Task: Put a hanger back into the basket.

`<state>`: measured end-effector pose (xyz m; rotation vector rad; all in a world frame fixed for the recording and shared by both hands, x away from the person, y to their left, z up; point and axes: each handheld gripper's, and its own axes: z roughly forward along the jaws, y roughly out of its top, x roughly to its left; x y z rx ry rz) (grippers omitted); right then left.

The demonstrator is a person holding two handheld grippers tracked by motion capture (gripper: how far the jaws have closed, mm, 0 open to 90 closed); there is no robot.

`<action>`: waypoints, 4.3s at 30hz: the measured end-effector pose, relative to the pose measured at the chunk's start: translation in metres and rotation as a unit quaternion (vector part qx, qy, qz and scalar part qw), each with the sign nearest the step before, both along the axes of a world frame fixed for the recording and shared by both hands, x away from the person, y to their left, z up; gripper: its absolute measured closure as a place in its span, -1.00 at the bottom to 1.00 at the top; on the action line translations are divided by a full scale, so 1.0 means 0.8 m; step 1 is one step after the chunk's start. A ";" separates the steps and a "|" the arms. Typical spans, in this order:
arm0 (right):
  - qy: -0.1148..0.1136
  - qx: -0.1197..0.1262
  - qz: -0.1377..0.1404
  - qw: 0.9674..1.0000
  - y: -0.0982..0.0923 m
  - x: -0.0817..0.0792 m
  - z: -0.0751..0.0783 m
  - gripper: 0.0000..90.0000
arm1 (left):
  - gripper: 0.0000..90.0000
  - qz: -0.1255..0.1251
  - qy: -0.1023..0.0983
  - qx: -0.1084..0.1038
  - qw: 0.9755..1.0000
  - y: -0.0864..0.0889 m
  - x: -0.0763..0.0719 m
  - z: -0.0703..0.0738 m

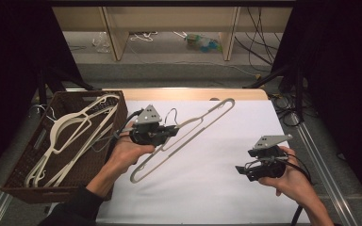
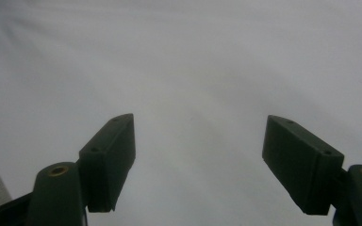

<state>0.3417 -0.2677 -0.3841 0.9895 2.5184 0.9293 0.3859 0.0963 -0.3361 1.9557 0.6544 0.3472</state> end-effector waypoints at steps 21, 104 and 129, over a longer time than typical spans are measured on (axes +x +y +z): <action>-0.014 0.047 -0.008 0.999 0.011 -0.016 -0.040 -0.44 | 0.91 0.023 0.032 -0.086 0.995 0.052 -0.012 0.046; 0.006 0.059 -0.003 0.998 0.013 -0.016 -0.049 -0.44 | 0.91 0.199 0.105 -0.077 0.971 0.399 0.006 -0.014; 0.009 0.056 0.000 0.998 0.013 -0.015 -0.049 -0.44 | 0.24 0.326 0.142 0.017 0.935 0.404 0.014 -0.036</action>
